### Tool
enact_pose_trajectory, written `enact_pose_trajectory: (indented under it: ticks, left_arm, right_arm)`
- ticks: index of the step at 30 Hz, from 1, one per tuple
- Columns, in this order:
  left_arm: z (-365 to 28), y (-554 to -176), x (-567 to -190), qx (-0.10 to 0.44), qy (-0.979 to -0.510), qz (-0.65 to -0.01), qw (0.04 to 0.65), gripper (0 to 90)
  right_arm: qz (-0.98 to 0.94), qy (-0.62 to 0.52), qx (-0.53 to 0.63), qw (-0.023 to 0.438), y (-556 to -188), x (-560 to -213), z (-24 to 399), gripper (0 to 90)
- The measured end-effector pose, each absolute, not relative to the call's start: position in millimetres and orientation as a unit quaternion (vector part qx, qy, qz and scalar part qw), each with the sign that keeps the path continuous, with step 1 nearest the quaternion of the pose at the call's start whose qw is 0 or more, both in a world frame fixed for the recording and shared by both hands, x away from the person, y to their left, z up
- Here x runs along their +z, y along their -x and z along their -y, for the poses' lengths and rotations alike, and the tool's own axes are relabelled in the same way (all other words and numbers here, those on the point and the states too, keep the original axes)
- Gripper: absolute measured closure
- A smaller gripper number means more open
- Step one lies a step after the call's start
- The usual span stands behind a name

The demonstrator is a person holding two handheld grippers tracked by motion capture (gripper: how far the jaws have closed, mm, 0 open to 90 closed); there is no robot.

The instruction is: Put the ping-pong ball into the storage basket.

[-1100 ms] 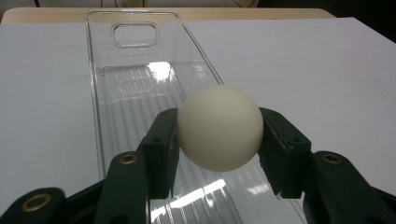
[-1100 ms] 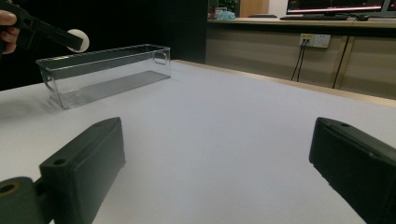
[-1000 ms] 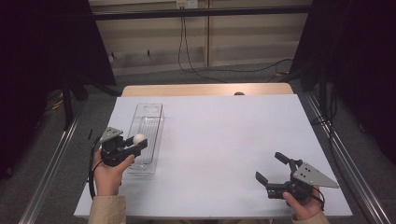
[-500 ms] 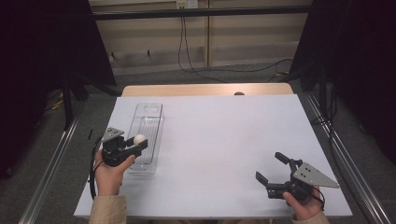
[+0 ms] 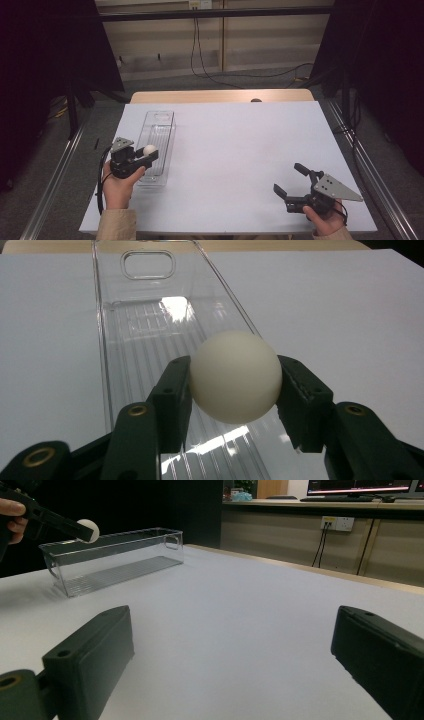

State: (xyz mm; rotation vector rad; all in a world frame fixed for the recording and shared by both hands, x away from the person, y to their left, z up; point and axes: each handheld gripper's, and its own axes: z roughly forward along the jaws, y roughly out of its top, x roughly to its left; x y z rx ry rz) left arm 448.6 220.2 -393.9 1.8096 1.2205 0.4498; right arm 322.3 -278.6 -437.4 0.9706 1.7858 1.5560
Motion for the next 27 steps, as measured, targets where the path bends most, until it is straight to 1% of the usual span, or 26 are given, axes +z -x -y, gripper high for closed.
enact_pose_trajectory:
  ticks: [27]
  left_arm:
    - [-219.8, -449.4, -396.6, 0.185, -0.733, -0.491, 0.432, 51.2]
  right_arm:
    - [-0.668, -0.363, 0.583, 0.287, -322.5, -437.4, 278.3, 2.9]
